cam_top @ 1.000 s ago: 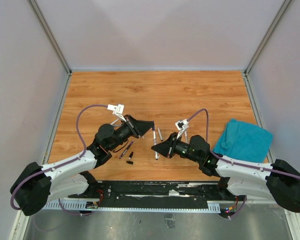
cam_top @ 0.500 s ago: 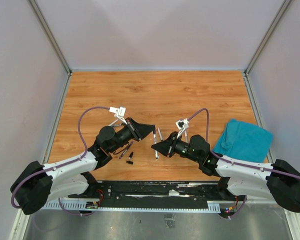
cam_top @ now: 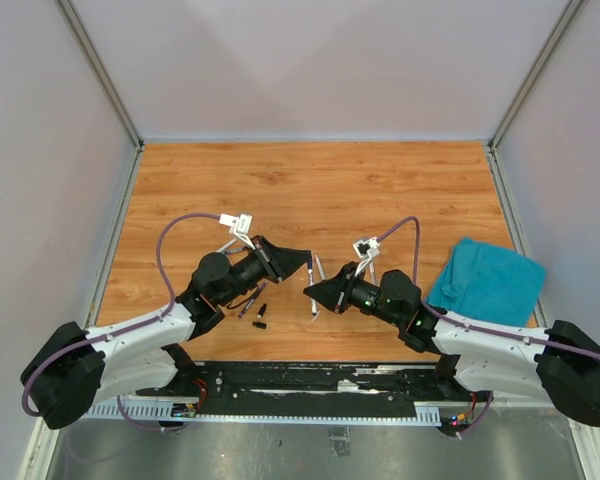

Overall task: Insert the pens into the pen caps
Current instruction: Insert the pen cap onto the pen.

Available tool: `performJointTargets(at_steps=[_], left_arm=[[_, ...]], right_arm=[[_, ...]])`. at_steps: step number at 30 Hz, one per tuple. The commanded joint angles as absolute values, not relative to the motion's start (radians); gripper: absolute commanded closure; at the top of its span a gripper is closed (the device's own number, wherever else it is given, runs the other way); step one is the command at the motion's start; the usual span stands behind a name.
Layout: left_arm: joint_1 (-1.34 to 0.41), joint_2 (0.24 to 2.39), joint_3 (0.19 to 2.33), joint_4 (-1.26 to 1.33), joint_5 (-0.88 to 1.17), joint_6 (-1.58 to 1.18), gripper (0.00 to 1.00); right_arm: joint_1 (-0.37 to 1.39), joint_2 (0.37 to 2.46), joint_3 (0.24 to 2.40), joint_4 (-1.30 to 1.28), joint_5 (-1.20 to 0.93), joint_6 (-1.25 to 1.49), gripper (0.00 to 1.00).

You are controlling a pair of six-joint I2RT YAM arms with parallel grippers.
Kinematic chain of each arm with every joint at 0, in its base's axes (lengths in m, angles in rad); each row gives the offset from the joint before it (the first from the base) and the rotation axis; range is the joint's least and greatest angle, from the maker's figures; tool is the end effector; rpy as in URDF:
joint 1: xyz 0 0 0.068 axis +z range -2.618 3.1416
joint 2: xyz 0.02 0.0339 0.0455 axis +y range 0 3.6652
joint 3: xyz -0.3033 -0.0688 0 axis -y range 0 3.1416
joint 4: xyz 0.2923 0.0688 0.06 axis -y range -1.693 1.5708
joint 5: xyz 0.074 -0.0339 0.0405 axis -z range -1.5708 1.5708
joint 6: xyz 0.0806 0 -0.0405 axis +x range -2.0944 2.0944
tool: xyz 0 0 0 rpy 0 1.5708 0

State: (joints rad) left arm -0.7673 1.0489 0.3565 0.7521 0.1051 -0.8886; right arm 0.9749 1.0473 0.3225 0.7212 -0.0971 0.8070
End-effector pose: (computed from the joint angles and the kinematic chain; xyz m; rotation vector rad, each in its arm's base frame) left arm 0.2000 -0.2046 0.2452 -0.0082 1.6842 -1.3747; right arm 0.1514 0.2371 0.2268 -0.2346 1.7629 1.4307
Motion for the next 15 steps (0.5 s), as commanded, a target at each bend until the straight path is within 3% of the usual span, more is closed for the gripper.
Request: performJointTargets(at_steps=[1,7,15], left_arm=[[-0.775,1.012,0.340,0.731,0.102,-0.872,0.96],[-0.775,0.972,0.344,0.699,0.096,-0.855,0.62],[-0.775,0.933,0.393,0.634,0.091,-0.810,0.42]], right_arm=[[0.978,1.020,0.370,0.724,-0.031,0.770,1.00],[0.977,1.020,0.376,0.697,-0.049,0.745,0.99],[0.977,1.008,0.341,0.691,-0.079,0.741,0.99]])
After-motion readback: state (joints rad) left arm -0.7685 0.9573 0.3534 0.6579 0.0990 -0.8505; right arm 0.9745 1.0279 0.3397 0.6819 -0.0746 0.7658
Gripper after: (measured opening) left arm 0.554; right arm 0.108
